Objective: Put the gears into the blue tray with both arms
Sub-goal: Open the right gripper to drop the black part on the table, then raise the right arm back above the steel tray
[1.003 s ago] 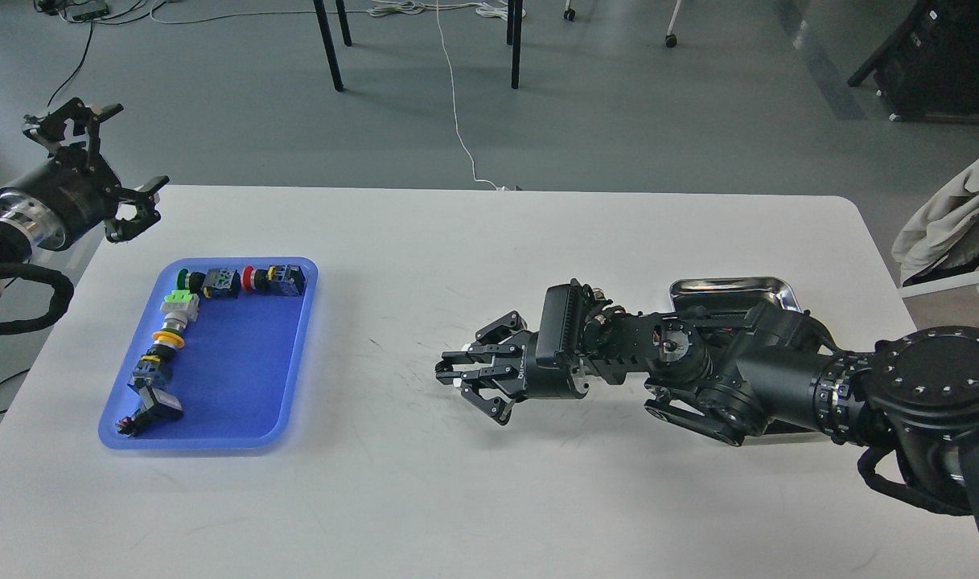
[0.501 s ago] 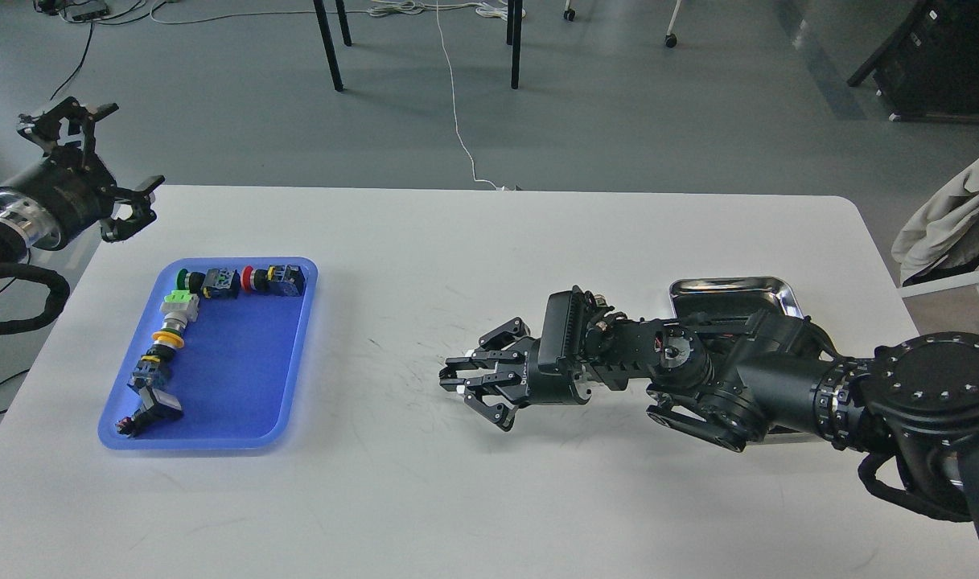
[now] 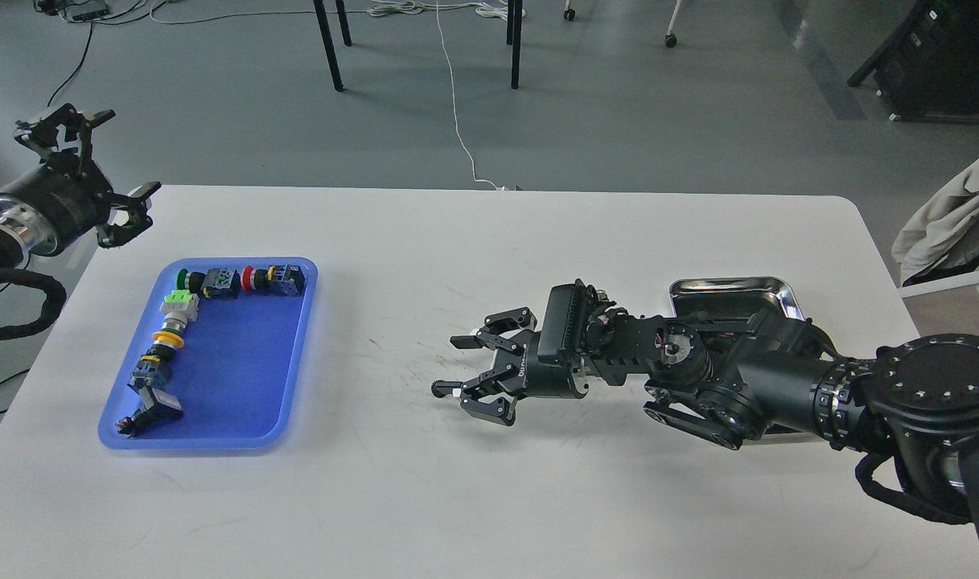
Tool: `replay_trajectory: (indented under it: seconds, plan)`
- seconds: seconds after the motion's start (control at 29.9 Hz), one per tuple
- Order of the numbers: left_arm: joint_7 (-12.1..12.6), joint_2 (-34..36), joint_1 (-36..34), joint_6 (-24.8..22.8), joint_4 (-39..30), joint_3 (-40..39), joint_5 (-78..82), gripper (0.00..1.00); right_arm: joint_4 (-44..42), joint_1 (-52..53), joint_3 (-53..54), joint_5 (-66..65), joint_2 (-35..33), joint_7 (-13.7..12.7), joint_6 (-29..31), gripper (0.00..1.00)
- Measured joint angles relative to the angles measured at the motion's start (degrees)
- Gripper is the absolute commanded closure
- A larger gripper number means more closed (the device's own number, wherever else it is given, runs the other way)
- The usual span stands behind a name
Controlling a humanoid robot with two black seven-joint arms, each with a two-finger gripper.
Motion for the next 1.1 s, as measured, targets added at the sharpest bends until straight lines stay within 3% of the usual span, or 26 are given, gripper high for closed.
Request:
replay_trajectory:
  seconds: [0.17, 0.47, 0.77, 1.1]
  plan:
    - [0.0, 0.0, 0.3, 0.0, 0.0, 0.1, 0.0, 0.02, -0.3, 0.4, 5.1, 2.2, 0.0, 0.0, 0.8, 0.19]
    - [0.0, 0.0, 0.8, 0.0, 0.0, 0.3, 0.2, 0.02, 0.3, 4.7, 8.2, 25.3, -0.2, 0.0, 2.4, 0.12]
    - [0.0, 0.0, 0.9, 0.0, -1.3, 0.6, 0.3, 0.02, 1.1, 8.4, 8.4, 45.7, -11.6, 0.0, 2.5, 0.06]
    - [0.3, 4.0, 2.5, 0.0, -14.5, 1.8, 9.1, 0.02, 1.9, 8.4, 11.5, 66.9, -22.2, 0.0, 7.2, 0.06]
